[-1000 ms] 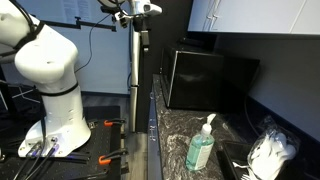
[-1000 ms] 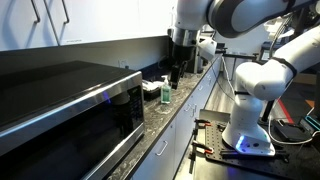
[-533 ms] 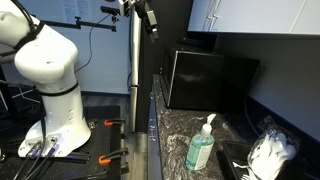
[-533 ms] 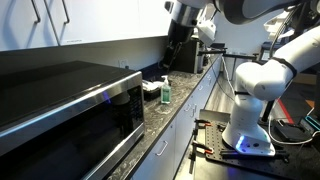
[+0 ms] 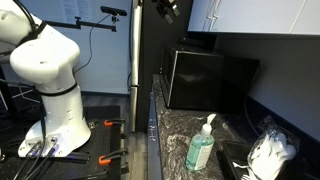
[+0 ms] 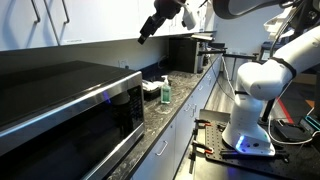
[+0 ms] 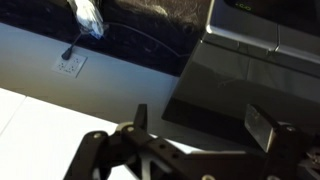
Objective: Open the top right cabinet door
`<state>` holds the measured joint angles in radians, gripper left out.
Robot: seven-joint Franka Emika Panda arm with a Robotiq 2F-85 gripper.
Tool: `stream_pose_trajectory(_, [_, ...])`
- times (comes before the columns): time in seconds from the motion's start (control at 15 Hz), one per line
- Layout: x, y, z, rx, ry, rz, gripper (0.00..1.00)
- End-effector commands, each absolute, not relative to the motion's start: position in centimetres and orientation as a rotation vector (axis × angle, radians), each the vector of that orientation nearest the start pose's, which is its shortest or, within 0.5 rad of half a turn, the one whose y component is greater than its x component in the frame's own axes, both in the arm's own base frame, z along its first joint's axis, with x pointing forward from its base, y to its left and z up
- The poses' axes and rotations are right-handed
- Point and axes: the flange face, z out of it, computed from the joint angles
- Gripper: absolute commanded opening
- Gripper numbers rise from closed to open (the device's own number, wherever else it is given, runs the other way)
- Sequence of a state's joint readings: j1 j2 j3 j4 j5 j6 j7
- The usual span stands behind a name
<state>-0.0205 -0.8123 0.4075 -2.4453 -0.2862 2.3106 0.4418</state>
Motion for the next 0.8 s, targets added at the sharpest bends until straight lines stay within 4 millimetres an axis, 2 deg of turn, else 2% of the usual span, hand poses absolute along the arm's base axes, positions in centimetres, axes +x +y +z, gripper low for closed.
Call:
stream_pose_trajectory(0.0, [35.9,16.6,62.9,-3.010,-0.014,-1.492,1.00])
stream_pose_trajectory(0.33, [38.9,15.3,63.3,-2.748,0.227,-1.613,1.00])
stream_pose_trajectory(0.53, [40.6,15.5,62.2,-2.689,0.267,-1.517,1.00])
stream_pose_trajectory(0.6, [40.7,15.8,61.6,-2.713,0.238,-1.454,1.00])
stream_pose_trajectory(0.67, [39.7,15.0,61.8,-2.729,0.259,-1.523,1.00])
stream_pose_trajectory(0.73, [40.0,15.3,61.3,-2.727,0.258,-1.490,1.00])
